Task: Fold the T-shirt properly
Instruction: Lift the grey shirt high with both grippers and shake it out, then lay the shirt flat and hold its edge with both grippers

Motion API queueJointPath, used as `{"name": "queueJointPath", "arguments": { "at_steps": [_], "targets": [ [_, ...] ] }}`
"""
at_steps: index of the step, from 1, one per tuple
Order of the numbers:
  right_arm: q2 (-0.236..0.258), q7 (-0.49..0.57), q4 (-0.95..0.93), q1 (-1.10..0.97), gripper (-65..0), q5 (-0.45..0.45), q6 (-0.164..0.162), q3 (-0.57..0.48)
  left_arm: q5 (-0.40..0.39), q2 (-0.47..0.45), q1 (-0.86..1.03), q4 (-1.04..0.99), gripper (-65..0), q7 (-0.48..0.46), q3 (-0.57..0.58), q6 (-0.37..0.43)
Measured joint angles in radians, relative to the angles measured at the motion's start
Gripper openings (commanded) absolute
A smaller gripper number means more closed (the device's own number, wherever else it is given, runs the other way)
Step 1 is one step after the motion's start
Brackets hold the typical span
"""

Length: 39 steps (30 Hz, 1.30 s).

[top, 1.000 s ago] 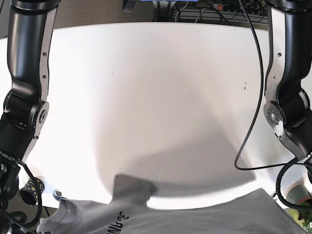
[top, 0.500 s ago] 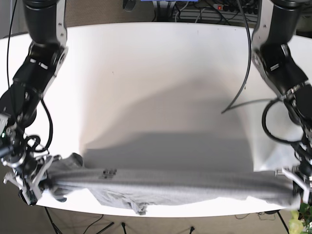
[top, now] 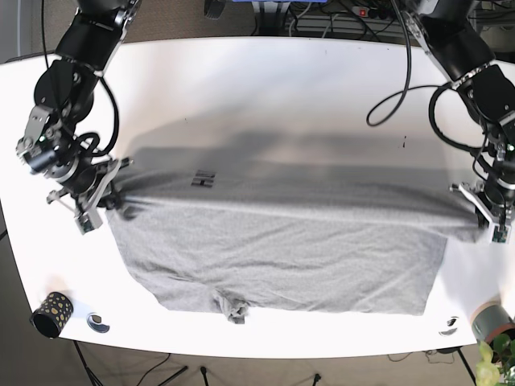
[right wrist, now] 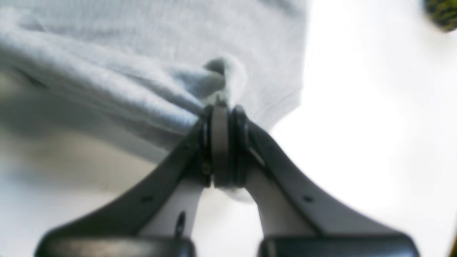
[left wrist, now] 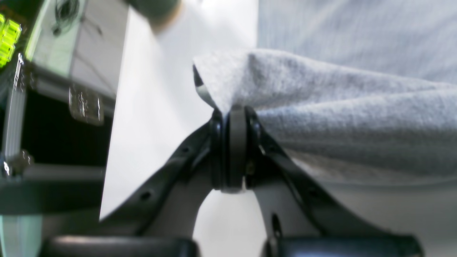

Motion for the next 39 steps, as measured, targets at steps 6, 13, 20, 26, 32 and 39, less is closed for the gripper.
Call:
{"name": "queueJointPath", "arguments": {
  "at_steps": [6,13,20,26,32,39],
  "targets": [
    [-0.004,-0.002,0.053,-0.146,-64.2,0.000,0.000,0.033,-0.003,0.007,0.122,0.016,-65.0,0.000,-0.076,-0.053],
    [-0.026,-0.003,0.080,-0.201,-64.0,0.002,0.000,0.046,-0.002,0.008,0.165,0.012,-65.0,-0.034,-0.092,-0.076],
    [-0.026,0.000,0.079,-0.198,-63.7,-0.010,0.000,0.043,0.000,0.016,0.081,-0.101,-65.0,-0.058,-0.042,-0.076],
    [-0.022,0.002,0.034,-0.163,-63.7,-0.011,0.000,0.041,0.013,0.011,0.025,-0.240,-65.0,-0.091,-0.046,-0.075],
    [-0.020,0.005,-0.088,-0.094,-63.6,-0.018,0.000,0.042,0.011,0.010,-0.013,-0.339,-65.0,-0.153,-0.045,-0.076],
    [-0.017,0.027,-0.232,0.010,-51.7,-0.016,-0.003,0.042,0.017,-0.027,-0.033,-0.403,-64.6,-0.165,0.010,-0.075]
  ]
}}
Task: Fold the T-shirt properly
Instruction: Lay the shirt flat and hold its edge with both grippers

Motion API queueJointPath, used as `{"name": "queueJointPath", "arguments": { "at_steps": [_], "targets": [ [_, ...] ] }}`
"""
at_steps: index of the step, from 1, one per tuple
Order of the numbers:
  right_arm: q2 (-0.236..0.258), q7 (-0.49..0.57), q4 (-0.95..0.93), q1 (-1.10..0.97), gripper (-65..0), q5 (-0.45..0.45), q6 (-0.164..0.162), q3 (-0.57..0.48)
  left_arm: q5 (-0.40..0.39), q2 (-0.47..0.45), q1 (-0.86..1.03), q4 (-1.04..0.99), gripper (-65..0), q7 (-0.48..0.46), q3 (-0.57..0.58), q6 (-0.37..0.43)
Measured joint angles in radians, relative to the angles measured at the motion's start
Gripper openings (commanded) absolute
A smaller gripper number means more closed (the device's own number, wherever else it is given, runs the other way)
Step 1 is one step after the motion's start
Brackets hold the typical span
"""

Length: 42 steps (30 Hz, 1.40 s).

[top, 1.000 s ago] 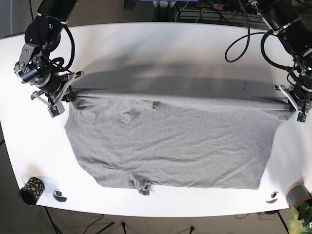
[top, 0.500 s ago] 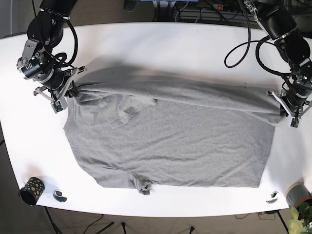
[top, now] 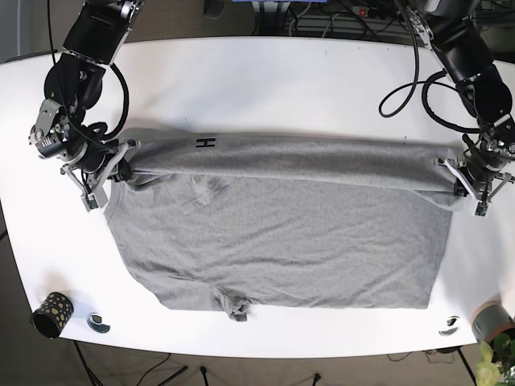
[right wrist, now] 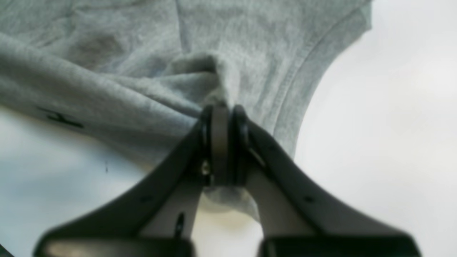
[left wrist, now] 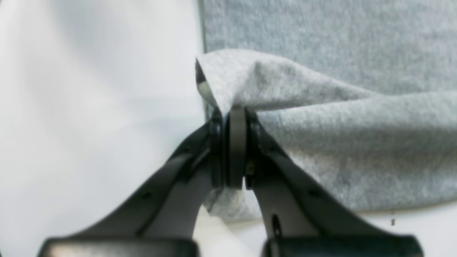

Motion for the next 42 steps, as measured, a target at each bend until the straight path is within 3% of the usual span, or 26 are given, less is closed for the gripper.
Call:
{"name": "queueJointPath", "arguments": {
  "at_steps": [1,3,5,6,7,10,13,18,24,28,31,32,38,42],
  "targets": [
    [0.003,-0.002,-0.015,0.010,-47.2,-0.004,0.000,0.000,0.000,-0.002,-0.005,-0.009,-64.4,-0.011,0.006,0.000],
    [0.017,-0.003,-0.034,0.024,-32.5,-0.003,-0.013,-0.002,-0.004,-0.008,-0.014,-0.032,-62.6,-0.030,0.021,0.004],
    [0.031,0.000,-0.041,0.032,-23.1,-0.005,-0.043,0.003,-0.010,-0.023,-0.017,-0.063,-56.7,-0.031,0.044,0.004],
    [0.036,-0.001,-0.041,0.035,-17.1,-0.005,-0.058,0.008,-0.008,-0.030,-0.017,-0.076,-50.1,-0.031,0.055,0.004],
    [0.042,0.000,-0.037,0.036,-14.1,-0.005,-0.076,0.013,-0.003,-0.035,-0.019,-0.088,-43.7,-0.027,0.063,0.004],
    [0.043,-0.004,0.013,0.026,-11.9,-0.003,-0.079,0.012,0.001,-0.037,-0.031,-0.105,-25.6,-0.018,0.065,0.037],
    [0.039,-0.011,0.101,0.005,-11.9,0.008,-0.079,0.011,-0.012,-0.036,-0.040,-0.071,-15.0,-0.023,0.065,0.095],
    [0.035,-0.031,0.206,-0.071,-11.9,0.012,-0.079,0.014,-0.020,-0.042,0.012,0.047,-16.8,-0.042,0.064,0.114],
    [-0.024,-0.047,0.208,-0.128,-11.9,-0.011,-0.079,0.143,-0.014,-0.039,0.105,0.088,-17.2,-0.022,0.062,0.113],
    [-0.026,-0.038,0.152,-0.131,-11.9,0.007,-0.079,0.155,-0.014,-0.033,0.121,0.088,-17.2,-0.024,0.061,0.113],
    [-0.033,-0.038,0.106,-0.132,-12.2,0.009,-0.055,0.156,-0.019,-0.031,0.133,0.087,-17.2,-0.080,0.062,0.113],
    [-0.034,-0.039,0.092,-0.131,-12.8,0.008,-0.041,0.156,-0.018,-0.032,0.137,0.082,-17.2,-0.097,0.062,0.113],
    [-0.050,0.064,-0.013,-0.128,-22.4,0.002,-0.038,0.152,-0.014,-0.031,0.152,-0.013,-17.2,-0.151,0.063,0.113],
    [-0.050,0.099,-0.087,-0.125,-25.0,-0.006,-0.034,0.151,-0.012,-0.032,0.153,-0.052,-17.4,-0.172,0.062,0.113]
  ]
}}
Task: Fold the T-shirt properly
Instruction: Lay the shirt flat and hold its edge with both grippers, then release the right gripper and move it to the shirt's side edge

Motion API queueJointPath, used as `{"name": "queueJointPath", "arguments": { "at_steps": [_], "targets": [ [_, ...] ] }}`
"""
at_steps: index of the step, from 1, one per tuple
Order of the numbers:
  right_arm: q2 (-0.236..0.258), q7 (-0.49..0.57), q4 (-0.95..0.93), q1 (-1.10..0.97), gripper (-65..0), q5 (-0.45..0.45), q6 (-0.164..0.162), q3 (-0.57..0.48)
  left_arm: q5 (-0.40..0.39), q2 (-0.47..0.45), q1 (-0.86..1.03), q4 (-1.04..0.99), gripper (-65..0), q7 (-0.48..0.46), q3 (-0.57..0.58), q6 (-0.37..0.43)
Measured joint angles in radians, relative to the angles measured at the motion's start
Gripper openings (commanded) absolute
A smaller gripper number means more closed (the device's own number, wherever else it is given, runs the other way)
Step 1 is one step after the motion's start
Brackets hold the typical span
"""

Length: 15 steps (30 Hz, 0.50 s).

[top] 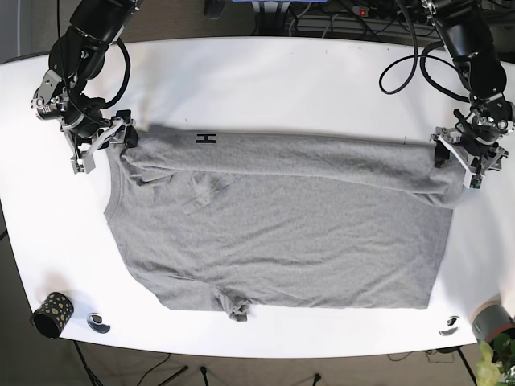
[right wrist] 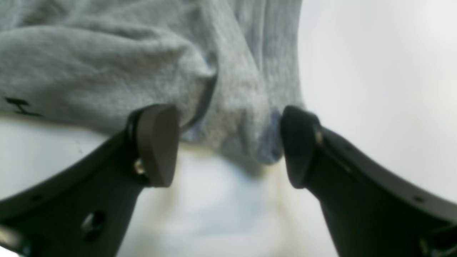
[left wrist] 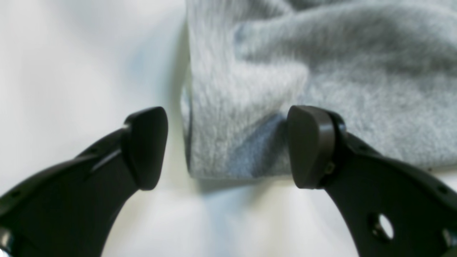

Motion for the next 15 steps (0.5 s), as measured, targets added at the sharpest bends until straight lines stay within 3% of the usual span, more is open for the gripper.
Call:
{"name": "queueJointPath", "arguments": {
  "at_steps": [4,7,15],
  "targets": [
    [0.005,0.045,-0.050,0.019,-25.0,0.005,0.000,0.001,-0.003,0.000,-0.005,-0.011,-18.3,-0.008,0.002,0.000],
    [0.005,0.068,-0.064,0.024,-28.7,0.011,0.000,-0.001,-0.003,-0.002,-0.003,-0.013,-26.1,-0.009,0.004,0.000],
    [0.003,0.065,-0.068,0.018,-63.3,0.010,0.000,-0.001,-0.021,-0.003,-0.002,-0.037,-57.8,-0.030,0.006,-0.020]
  ]
}}
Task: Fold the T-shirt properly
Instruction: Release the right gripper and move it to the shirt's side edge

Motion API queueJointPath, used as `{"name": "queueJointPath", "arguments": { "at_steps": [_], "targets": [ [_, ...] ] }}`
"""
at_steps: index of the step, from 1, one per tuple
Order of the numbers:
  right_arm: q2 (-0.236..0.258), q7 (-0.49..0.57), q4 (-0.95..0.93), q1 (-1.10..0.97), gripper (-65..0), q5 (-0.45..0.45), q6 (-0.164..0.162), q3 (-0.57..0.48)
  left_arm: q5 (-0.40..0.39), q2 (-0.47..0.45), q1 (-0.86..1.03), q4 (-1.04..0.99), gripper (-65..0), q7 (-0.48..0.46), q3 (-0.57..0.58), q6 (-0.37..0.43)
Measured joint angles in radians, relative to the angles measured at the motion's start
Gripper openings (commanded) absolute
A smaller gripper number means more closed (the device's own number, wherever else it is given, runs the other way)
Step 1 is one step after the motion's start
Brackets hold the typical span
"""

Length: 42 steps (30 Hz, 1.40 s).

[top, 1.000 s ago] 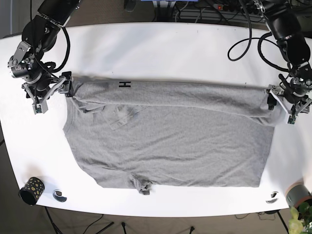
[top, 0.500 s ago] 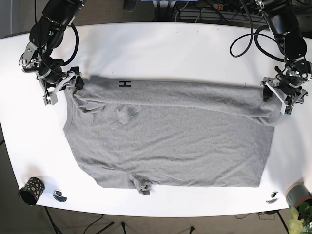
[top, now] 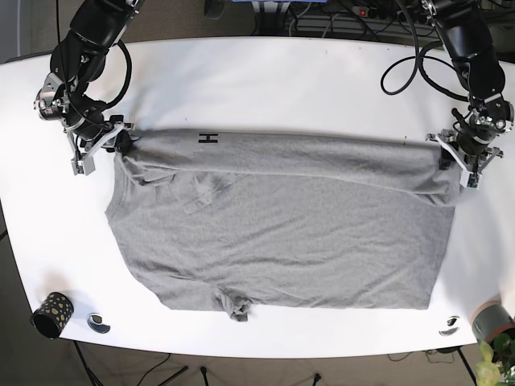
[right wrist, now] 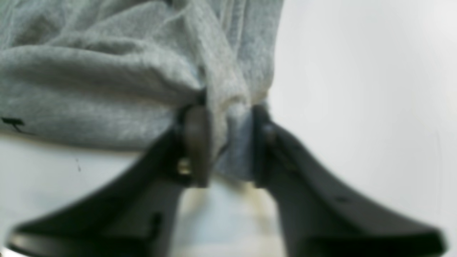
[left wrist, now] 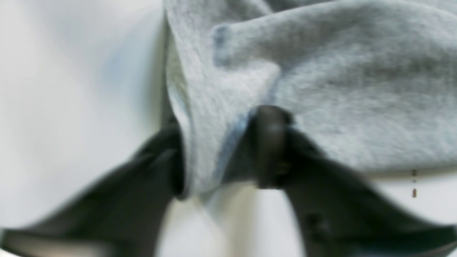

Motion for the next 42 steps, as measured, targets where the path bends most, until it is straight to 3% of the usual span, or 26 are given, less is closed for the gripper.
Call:
{"name": "queueJointPath", "arguments": {
  "at_steps": [5,11,18,27,30,35,36,38,42],
  "targets": [
    [-0.003,-0.031,0.052,-0.023,-62.5,0.002,-0.001,-0.002,0.018,-0.002,0.040,0.049,-60.8,0.008,-0.005,-0.087],
    [-0.003,-0.087,0.220,-0.126,-62.3,0.013,0.002,0.000,0.017,0.003,0.137,0.177,-60.8,0.122,-0.103,-0.097],
    [-0.006,-0.124,0.370,-0.255,-62.3,0.020,0.011,0.001,0.011,0.006,0.243,0.242,-60.8,0.128,-0.181,-0.098],
    [-0.006,-0.132,0.414,-0.392,-62.0,0.024,0.011,0.001,-0.004,0.006,0.337,0.252,-60.7,0.127,-0.242,-0.099],
    [-0.006,-0.134,0.414,-0.419,-54.9,0.026,0.011,0.001,-0.005,0.005,0.349,0.254,-60.7,0.127,-0.249,-0.099],
    [-0.006,-0.135,0.489,-0.454,-22.4,0.005,0.011,0.003,0.000,0.005,0.349,0.255,-60.6,0.125,-0.251,-0.098],
    [-0.006,-0.134,0.524,-0.461,-18.7,0.007,0.007,0.006,0.002,0.005,0.348,0.256,-60.6,0.127,-0.251,-0.097],
    [-0.010,-0.134,0.568,-0.463,-15.4,0.000,0.008,0.006,0.016,0.006,0.345,0.275,-60.6,0.133,-0.251,-0.097],
    [-0.034,-0.132,0.581,-0.414,-15.5,0.008,0.008,-0.005,0.019,0.004,0.322,0.336,-59.2,0.149,-0.250,-0.096]
  ]
}}
